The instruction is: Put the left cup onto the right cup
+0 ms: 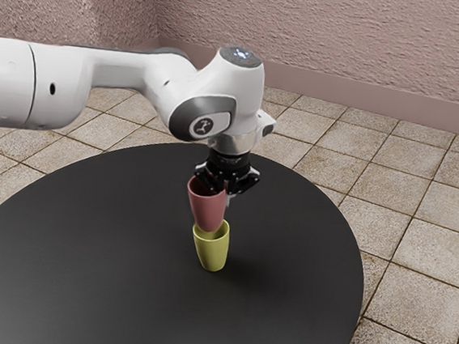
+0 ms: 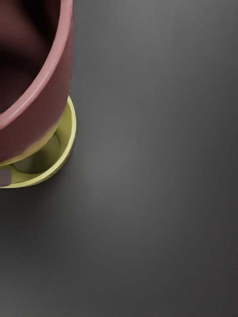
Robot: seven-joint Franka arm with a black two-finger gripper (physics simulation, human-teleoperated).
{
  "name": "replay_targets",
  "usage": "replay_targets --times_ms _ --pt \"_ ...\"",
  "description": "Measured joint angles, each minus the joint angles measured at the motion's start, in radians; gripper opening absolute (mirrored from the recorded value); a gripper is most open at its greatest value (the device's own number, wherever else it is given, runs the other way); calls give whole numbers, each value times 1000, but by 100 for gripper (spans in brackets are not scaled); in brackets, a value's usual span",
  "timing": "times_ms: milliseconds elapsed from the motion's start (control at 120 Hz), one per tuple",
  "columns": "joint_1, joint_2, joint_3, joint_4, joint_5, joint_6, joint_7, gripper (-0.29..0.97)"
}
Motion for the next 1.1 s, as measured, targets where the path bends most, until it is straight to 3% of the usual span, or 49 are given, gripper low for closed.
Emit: replay_targets --times_ms 1100 --pt "-3 20 12 -3 -1 29 -22 -10"
